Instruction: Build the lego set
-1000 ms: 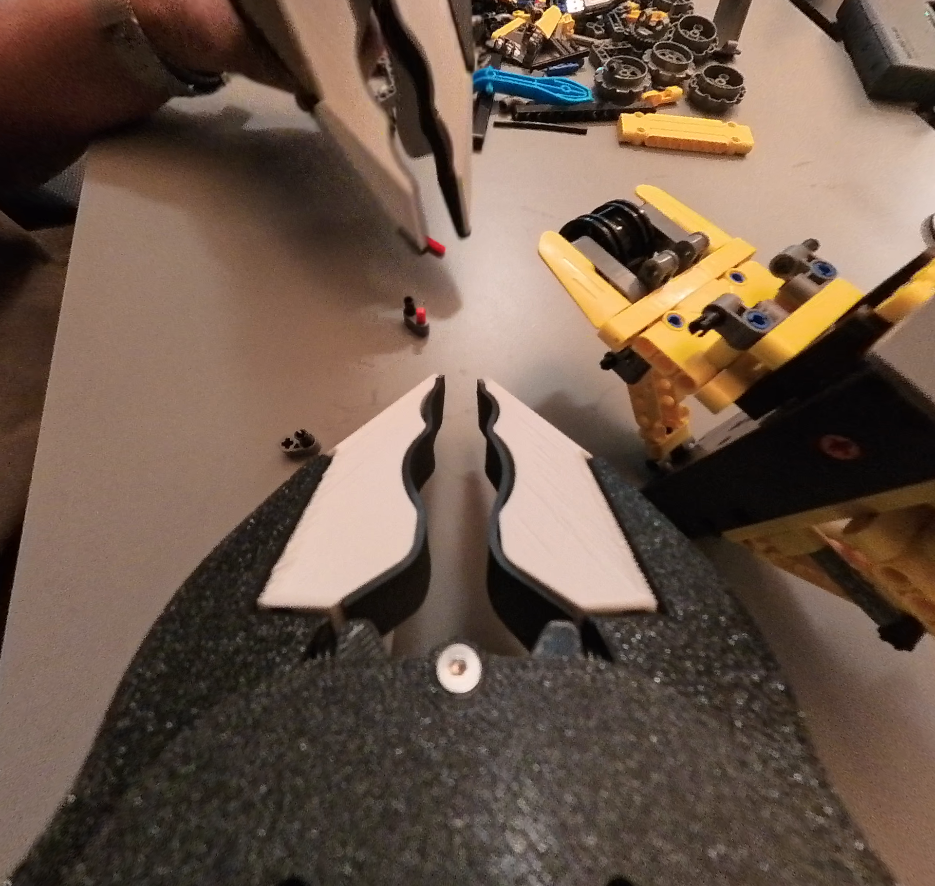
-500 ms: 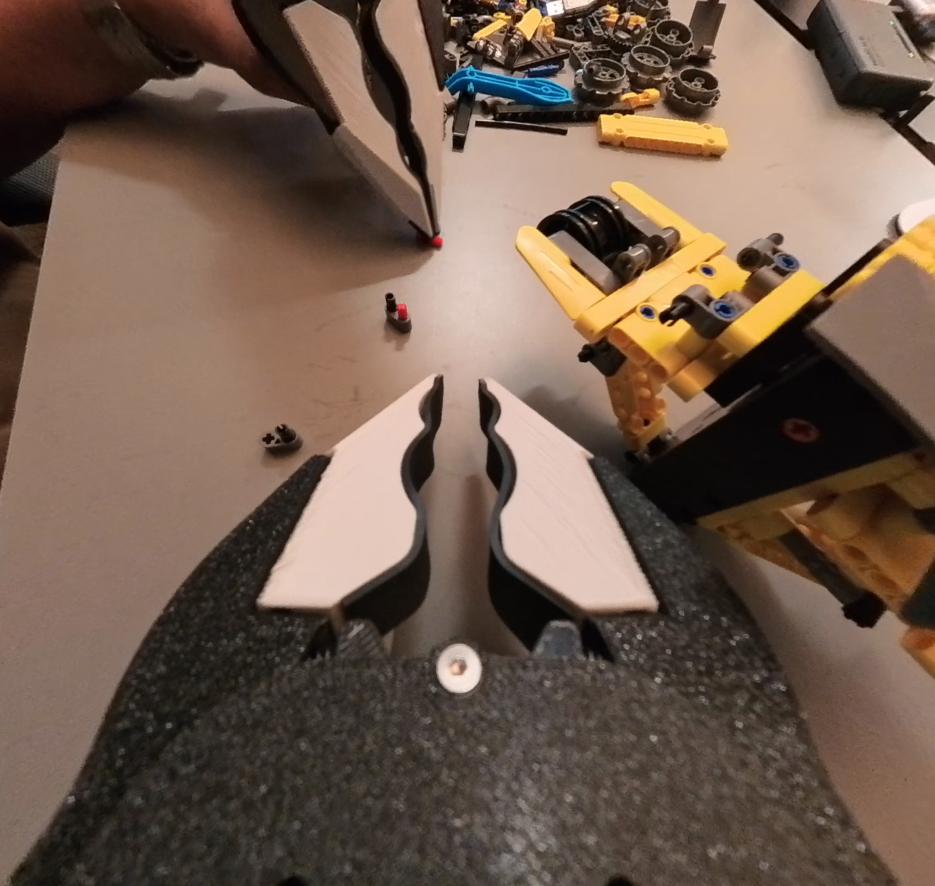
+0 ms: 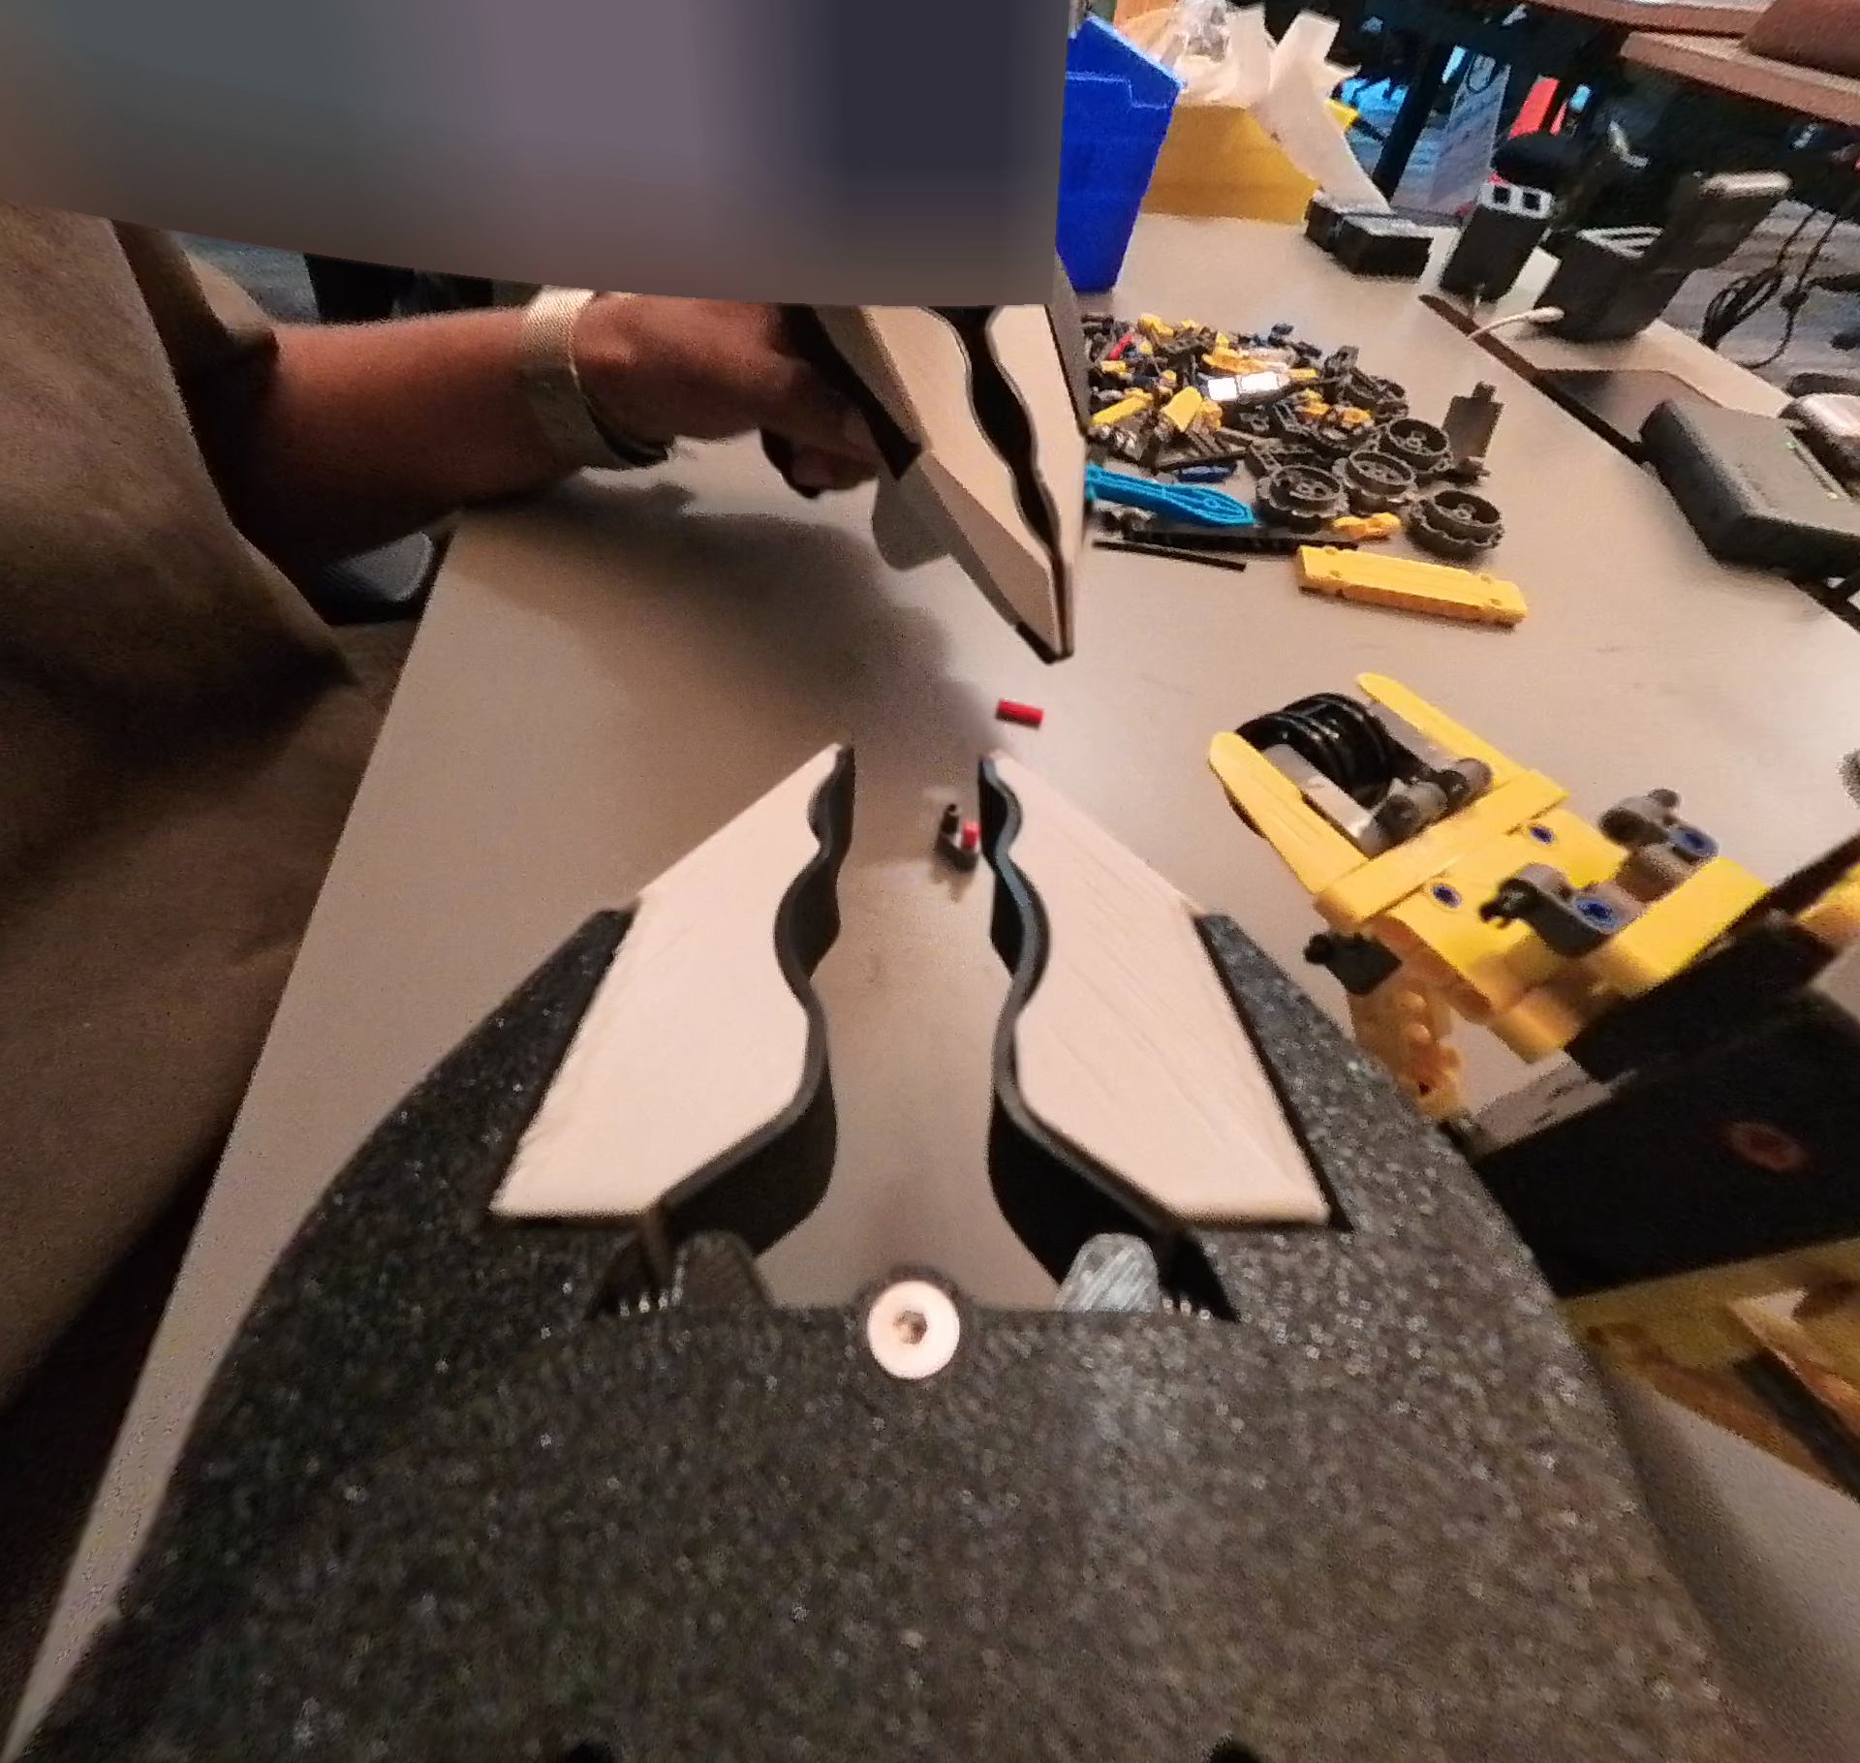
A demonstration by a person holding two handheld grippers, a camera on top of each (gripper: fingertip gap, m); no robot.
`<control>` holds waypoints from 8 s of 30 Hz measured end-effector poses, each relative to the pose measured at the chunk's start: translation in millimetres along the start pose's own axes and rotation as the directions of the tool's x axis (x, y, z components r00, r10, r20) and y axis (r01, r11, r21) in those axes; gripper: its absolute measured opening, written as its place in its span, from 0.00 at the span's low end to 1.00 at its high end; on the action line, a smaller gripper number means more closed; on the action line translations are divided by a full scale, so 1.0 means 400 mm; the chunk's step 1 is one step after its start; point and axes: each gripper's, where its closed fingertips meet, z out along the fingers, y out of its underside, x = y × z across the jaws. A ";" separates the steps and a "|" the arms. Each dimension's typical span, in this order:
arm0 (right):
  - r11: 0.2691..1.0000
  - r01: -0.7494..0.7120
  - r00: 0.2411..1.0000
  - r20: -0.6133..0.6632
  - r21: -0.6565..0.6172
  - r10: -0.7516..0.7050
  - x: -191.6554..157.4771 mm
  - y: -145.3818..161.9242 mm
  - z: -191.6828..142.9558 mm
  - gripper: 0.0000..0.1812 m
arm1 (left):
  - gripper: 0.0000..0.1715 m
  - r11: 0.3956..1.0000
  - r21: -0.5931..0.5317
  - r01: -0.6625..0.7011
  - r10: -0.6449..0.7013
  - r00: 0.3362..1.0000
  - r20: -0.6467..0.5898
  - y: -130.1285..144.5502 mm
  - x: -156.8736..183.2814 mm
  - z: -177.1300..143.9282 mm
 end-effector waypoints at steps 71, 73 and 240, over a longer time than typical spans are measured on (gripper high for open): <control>0.913 -0.191 0.968 0.087 -0.361 0.237 -0.164 0.160 -0.042 0.02 | 0.27 0.945 -0.084 -0.317 0.271 0.899 -0.344 0.040 0.358 0.145; 0.913 -0.176 0.974 0.071 -0.368 0.216 -0.156 0.161 -0.037 0.02 | 0.26 0.946 -0.087 -0.312 0.265 0.901 -0.342 0.044 0.361 0.142; 0.978 -0.109 0.991 0.055 -0.180 0.120 -0.124 0.041 -0.052 0.11 | 0.00 0.967 0.111 0.231 -0.131 0.820 -0.558 -0.068 0.335 0.033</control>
